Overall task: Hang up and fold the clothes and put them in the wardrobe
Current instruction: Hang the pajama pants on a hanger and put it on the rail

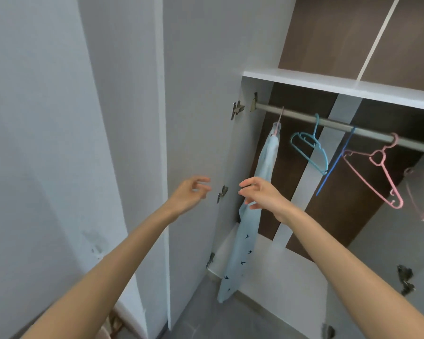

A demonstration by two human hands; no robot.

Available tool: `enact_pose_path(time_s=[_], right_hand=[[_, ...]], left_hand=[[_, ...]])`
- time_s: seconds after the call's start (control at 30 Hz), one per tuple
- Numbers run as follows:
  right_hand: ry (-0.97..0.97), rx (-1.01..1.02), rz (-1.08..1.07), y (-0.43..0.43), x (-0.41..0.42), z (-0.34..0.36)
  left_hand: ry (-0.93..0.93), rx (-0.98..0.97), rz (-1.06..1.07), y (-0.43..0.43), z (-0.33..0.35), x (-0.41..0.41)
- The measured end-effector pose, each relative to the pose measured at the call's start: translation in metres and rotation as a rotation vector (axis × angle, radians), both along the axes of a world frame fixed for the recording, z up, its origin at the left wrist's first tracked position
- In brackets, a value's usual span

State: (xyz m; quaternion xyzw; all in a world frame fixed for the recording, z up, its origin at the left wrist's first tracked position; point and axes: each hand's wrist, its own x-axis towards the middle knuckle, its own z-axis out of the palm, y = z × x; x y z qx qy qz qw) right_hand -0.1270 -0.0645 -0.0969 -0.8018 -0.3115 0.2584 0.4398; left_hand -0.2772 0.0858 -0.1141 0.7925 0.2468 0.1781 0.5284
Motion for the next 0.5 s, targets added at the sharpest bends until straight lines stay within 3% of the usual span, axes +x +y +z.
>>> enact_pose_path(time_s=[0.5], right_hand=[[0.106,-0.174,0.344,-0.039,-0.196,-0.099]], left_hand=[[0.186,-0.143,0.385,-0.070,-0.101,-0.265]])
